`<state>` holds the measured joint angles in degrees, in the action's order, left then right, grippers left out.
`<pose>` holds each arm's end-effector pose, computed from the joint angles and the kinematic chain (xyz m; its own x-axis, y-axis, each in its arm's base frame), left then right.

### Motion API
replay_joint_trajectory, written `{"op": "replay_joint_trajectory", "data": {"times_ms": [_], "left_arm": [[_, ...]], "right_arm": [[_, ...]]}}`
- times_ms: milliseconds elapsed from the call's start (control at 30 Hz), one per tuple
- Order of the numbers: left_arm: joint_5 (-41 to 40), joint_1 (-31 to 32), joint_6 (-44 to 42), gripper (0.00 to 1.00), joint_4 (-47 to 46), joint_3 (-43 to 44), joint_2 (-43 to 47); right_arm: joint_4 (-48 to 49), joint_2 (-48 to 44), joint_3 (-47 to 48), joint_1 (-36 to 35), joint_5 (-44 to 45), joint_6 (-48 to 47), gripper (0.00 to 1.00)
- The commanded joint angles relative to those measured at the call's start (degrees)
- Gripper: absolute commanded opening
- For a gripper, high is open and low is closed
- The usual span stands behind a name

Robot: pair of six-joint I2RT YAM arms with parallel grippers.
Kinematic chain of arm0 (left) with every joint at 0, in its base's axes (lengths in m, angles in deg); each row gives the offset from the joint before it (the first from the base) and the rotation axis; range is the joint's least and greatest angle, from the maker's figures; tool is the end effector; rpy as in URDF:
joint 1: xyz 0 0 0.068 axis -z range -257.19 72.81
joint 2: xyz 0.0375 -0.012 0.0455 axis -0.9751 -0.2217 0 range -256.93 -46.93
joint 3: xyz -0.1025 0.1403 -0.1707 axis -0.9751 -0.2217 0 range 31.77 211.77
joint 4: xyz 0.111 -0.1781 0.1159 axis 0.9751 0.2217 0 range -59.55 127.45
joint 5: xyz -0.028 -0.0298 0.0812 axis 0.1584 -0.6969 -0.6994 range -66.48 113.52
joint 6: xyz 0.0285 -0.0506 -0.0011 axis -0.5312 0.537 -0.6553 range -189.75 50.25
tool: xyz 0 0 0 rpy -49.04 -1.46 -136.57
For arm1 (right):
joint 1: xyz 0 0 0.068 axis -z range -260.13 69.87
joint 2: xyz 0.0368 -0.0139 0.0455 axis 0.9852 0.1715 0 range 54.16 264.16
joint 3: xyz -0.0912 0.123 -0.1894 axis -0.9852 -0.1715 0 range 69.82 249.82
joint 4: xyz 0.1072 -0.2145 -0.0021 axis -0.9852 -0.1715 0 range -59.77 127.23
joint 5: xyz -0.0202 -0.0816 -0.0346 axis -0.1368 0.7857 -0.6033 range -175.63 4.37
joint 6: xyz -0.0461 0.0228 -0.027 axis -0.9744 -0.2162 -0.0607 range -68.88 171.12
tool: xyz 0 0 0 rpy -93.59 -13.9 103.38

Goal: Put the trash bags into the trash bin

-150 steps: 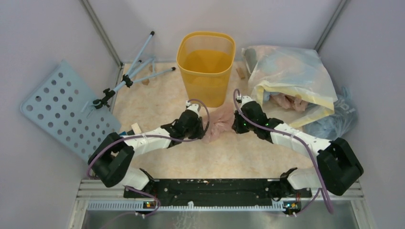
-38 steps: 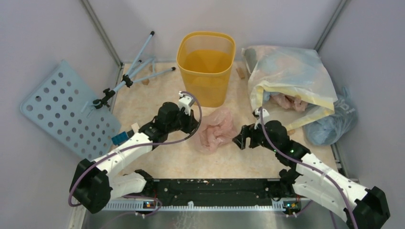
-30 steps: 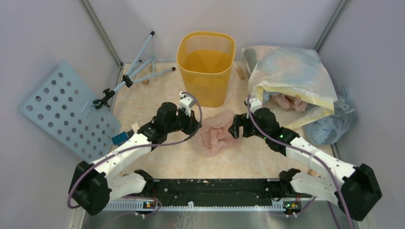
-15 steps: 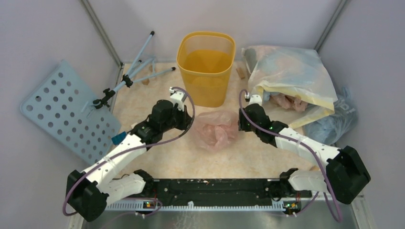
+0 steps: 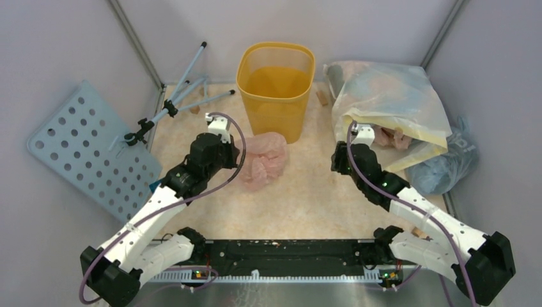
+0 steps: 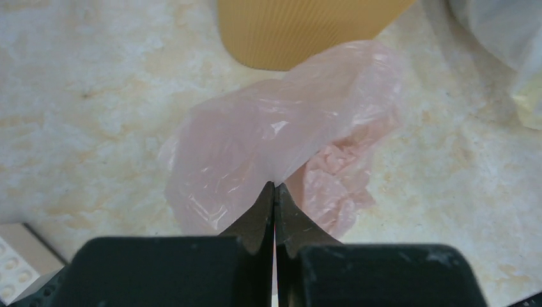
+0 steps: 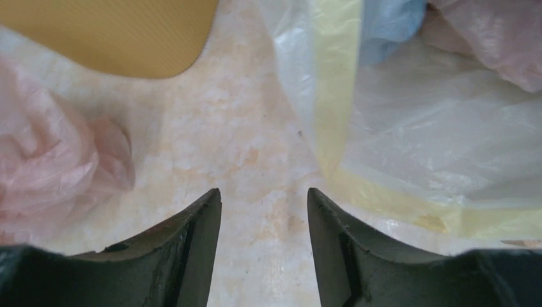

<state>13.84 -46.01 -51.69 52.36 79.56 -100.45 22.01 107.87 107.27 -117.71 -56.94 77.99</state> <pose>0.1828 -0.1026 0.2855 -0.4959 -0.0571 -0.8665 0.2411 0.9495 -0.2006 0.1751 0.1097 0.2396 -0.4643 0.1430 -0.8741 -0.0007 0.9868 0.1618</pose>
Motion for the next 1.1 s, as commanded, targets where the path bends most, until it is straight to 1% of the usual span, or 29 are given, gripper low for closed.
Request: {"op": "replay_joint_trajectory", "data": {"times_ms": [0, 67, 100, 133, 267, 367, 433, 500, 600, 667, 733, 800, 833, 933, 967, 1067], "left_arm": [[11.96, -0.15, -1.47, 0.00, -7.62, -2.08, 4.57], [16.32, -0.15, -0.57, 0.00, -9.63, -2.96, 5.16], [17.69, -0.15, -0.09, 0.00, -10.10, -2.98, 5.04], [19.06, -0.20, 0.41, 0.00, -10.44, -2.98, 4.62], [25.74, -0.16, 2.18, 0.00, -11.92, -3.28, 2.91], [28.88, -0.15, 3.42, 0.00, -13.34, -4.00, 2.11], [29.47, -0.15, 3.79, 0.00, -14.18, -4.46, 2.02], [29.95, -0.15, 3.86, 0.00, -14.59, -4.70, 2.14], [29.45, -0.18, 3.47, 0.00, -14.39, -4.76, 2.12], [29.00, -0.16, 3.22, 0.00, -13.99, -4.63, 2.03], [28.73, -0.16, 2.98, 0.00, -13.48, -4.22, 1.88], [27.46, -0.18, 2.69, 0.00, -12.42, -3.62, 1.84], [25.55, -0.16, 2.70, 0.00, -11.53, -3.38, 1.95], [17.64, -0.15, 2.22, 0.00, -8.80, -3.20, 2.25], [14.92, -0.15, 2.50, 0.00, -7.74, -3.23, 2.35], [7.06, -0.22, 4.06, 0.00, -5.85, -4.05, 2.96]], "right_arm": [[8.47, -0.81, -1.54, 0.33, -21.10, -4.70, 0.62], [12.06, 1.05, -1.56, 0.08, -27.91, -2.69, 0.77], [13.29, 2.37, -1.26, -1.06, -29.75, -1.34, 0.84], [14.28, 3.56, -0.75, -2.92, -29.14, -0.39, 0.88], [17.28, 9.42, 2.31, -13.02, -20.70, 0.01, 0.90], [17.66, 14.68, 5.02, -16.68, -17.36, 1.46, 0.84], [18.44, 17.03, 6.07, -18.12, -16.03, 1.75, 0.84], [19.67, 18.86, 6.99, -19.07, -15.65, 1.88, 0.87], [19.65, 22.22, 9.17, -19.69, -15.00, 1.36, 0.89], [17.61, 24.94, 11.32, -20.02, -11.65, 1.06, 0.89], [14.08, 27.40, 13.29, -20.15, -5.82, 1.47, 0.88], [10.37, 28.81, 14.47, -20.08, 0.62, 3.26, 0.83], [8.96, 29.00, 14.57, -20.07, 3.38, 3.89, 0.78], [5.26, 27.23, 13.76, -19.44, 8.68, 5.65, 0.54], [4.67, 26.01, 12.75, -18.94, 9.31, 6.04, 0.47], [4.02, 20.62, 8.50, -16.05, 8.52, 7.10, 0.20]]}}
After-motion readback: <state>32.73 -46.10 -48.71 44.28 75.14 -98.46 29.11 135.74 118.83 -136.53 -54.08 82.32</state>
